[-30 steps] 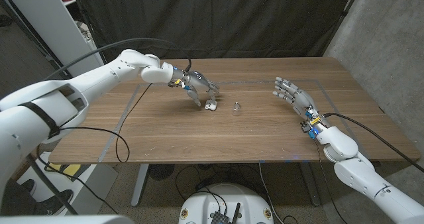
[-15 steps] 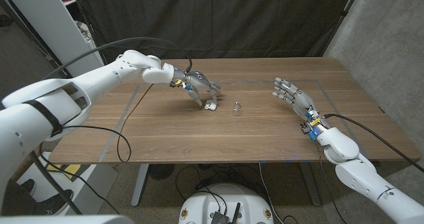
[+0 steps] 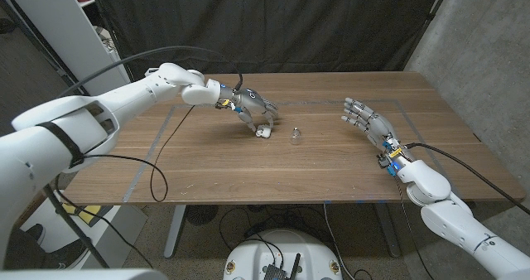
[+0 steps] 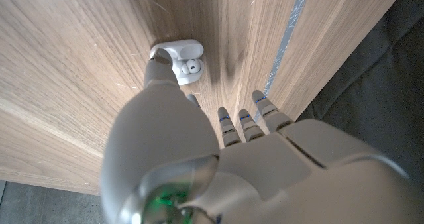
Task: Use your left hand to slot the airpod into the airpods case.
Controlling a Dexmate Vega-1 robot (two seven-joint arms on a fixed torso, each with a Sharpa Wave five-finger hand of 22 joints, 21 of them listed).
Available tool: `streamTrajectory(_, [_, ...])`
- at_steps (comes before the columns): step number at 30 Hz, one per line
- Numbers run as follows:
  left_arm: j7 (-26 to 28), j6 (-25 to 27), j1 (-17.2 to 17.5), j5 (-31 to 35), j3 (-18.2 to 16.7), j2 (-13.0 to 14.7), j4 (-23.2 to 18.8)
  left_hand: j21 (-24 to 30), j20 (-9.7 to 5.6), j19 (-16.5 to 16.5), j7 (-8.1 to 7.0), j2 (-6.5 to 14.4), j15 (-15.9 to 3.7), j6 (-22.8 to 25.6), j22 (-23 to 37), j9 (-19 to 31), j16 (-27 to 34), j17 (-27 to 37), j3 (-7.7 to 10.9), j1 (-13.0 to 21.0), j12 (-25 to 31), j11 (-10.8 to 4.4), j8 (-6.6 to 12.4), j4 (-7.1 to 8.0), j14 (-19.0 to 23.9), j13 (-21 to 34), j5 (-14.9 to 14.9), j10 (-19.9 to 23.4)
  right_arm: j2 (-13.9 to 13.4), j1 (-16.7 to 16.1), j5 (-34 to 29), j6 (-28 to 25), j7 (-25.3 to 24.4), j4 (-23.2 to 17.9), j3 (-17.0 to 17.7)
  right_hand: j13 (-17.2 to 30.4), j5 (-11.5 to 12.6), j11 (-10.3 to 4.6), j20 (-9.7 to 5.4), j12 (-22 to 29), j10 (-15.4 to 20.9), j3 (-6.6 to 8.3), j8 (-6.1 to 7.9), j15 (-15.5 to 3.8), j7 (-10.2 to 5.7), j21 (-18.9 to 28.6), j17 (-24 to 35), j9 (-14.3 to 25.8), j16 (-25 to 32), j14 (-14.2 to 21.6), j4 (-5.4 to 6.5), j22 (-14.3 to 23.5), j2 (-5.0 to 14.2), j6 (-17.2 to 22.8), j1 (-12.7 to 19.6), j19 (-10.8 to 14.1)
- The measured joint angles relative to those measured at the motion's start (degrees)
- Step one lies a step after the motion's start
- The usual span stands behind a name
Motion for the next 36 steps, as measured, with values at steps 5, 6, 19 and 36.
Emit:
streamTrajectory(5, [0.21,0.00,-0.37,-0.28,0.77,-0.72,0.82,0.21,-0.13,0.13,-0.22,0.00,0.00,0.23,0.00,0.00,0.00,0.00,0.00,0.00,0.22,0.00,0.22,0.00,0.00,0.00,0.00,0.00,-0.06,-0.34,0.32,0.01,0.08,-0.03,0.23,0.00,0.00,0.00,0.00,0.00,0.00,0.00,-0.11,0.00,0.00,0.00,0.00,0.00,0.00,0.00,0.00,0.00,-0.07,0.00,-0.07,0.00])
streamTrajectory(6, [0.21,0.00,-0.40,-0.29,0.85,-0.79,0.90,0.21,-0.12,0.12,-0.22,0.00,0.02,0.22,0.00,0.00,0.00,0.00,0.00,0.00,0.22,0.00,0.22,0.00,0.01,0.00,0.00,0.00,-0.06,-0.34,0.36,0.01,0.09,-0.03,0.23,0.00,0.00,0.00,0.00,0.00,0.00,0.00,-0.11,0.00,0.00,0.00,0.00,0.00,0.00,0.00,0.00,0.00,-0.07,0.00,-0.07,0.00])
streamTrajectory(19, [0.67,0.33,-1.18,-0.99,2.37,-2.34,2.75,0.21,-0.12,0.12,-0.22,0.00,0.31,0.22,0.00,0.26,0.00,0.00,-0.34,0.00,0.22,0.00,0.22,0.34,0.31,0.00,0.00,0.00,-0.03,-1.10,1.08,0.82,0.57,0.35,0.75,0.00,0.00,0.00,0.00,0.00,0.00,-0.24,-0.33,0.00,0.00,0.00,0.00,0.01,0.00,0.00,0.24,0.00,-0.06,0.00,-0.06,0.00])
streamTrajectory(36, [2.09,0.34,-2.82,-1.63,4.90,-4.74,6.33,0.45,-0.32,0.32,-0.15,3.30,0.20,4.51,-0.01,0.95,0.44,0.28,-0.24,-1.29,0.66,-1.35,1.81,2.17,2.07,0.00,-0.65,1.97,0.10,-1.47,2.01,1.35,1.44,1.04,1.12,0.00,0.00,0.00,-0.31,0.00,0.00,-0.47,-0.33,0.00,0.00,0.00,0.01,0.02,0.00,0.00,0.48,0.00,-0.06,0.00,-0.06,-0.30])
